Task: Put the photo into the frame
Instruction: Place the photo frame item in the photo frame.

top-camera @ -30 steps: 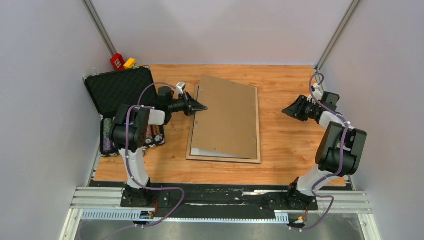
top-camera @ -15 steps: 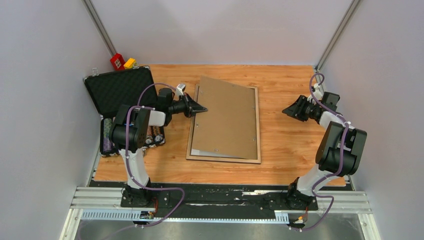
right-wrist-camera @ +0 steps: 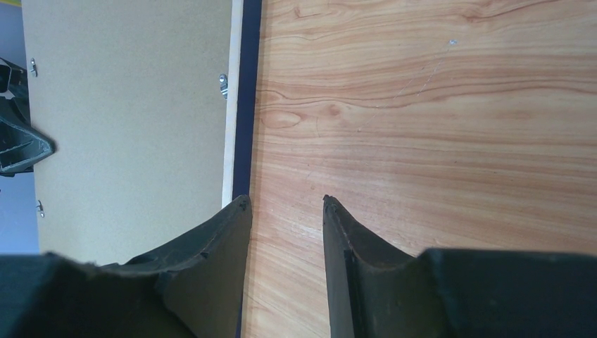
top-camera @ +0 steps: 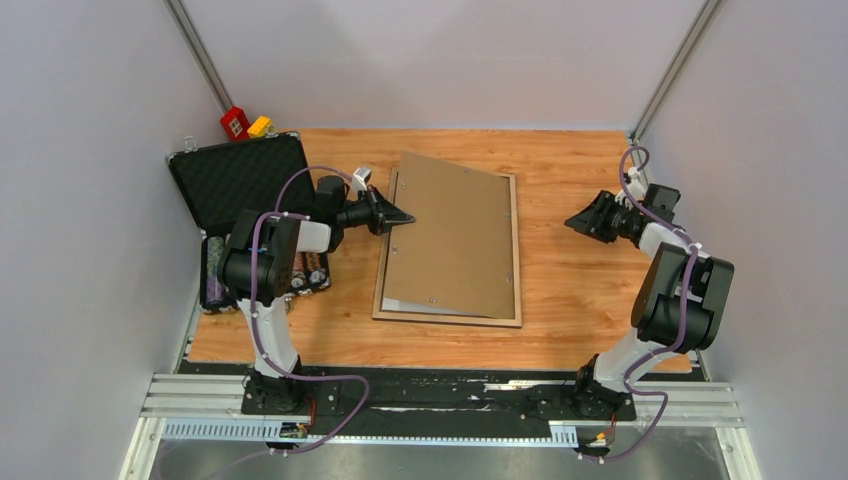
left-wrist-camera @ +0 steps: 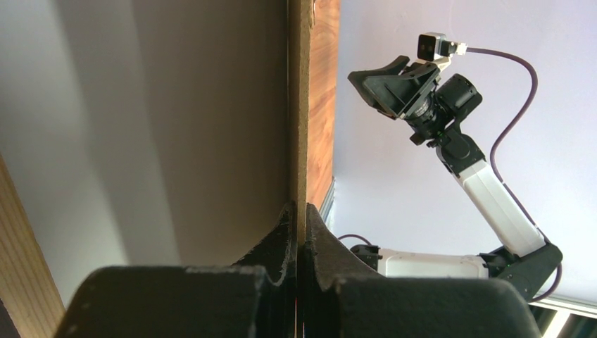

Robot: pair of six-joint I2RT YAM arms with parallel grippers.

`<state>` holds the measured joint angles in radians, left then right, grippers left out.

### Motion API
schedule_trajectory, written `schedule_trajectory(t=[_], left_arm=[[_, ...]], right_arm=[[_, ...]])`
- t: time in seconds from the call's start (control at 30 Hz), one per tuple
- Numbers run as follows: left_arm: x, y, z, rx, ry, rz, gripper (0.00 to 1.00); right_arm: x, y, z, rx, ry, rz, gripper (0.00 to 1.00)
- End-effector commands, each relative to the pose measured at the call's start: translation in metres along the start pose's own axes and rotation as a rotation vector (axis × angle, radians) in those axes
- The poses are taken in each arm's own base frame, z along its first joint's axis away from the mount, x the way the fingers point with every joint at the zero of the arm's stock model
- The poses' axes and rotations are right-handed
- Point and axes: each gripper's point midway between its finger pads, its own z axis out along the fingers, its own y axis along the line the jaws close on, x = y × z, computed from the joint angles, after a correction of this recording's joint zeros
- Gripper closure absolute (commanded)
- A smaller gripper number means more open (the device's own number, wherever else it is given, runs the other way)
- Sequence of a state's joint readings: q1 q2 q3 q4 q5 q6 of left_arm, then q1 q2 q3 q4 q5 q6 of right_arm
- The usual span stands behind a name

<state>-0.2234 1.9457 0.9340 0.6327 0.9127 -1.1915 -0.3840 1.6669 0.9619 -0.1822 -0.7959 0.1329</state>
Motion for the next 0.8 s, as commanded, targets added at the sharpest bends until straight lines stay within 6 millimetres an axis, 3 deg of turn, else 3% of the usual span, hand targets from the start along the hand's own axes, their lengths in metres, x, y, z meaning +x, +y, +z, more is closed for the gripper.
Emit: schedule_trajectory(t=[0.0, 0.77], left_arm=[[-0.001, -0.032, -0.002, 0.078, 0.016, 0.068, 1.0], [0.004, -0.016, 0.011, 0.029, 0.08, 0.062, 1.0]], right_arm=[[-0.005, 0.001, 0.001, -0.028, -0.016, -0.013, 0.59], [-0.006, 0.0, -0.001, -0.032, -0.017, -0.006, 0.59]])
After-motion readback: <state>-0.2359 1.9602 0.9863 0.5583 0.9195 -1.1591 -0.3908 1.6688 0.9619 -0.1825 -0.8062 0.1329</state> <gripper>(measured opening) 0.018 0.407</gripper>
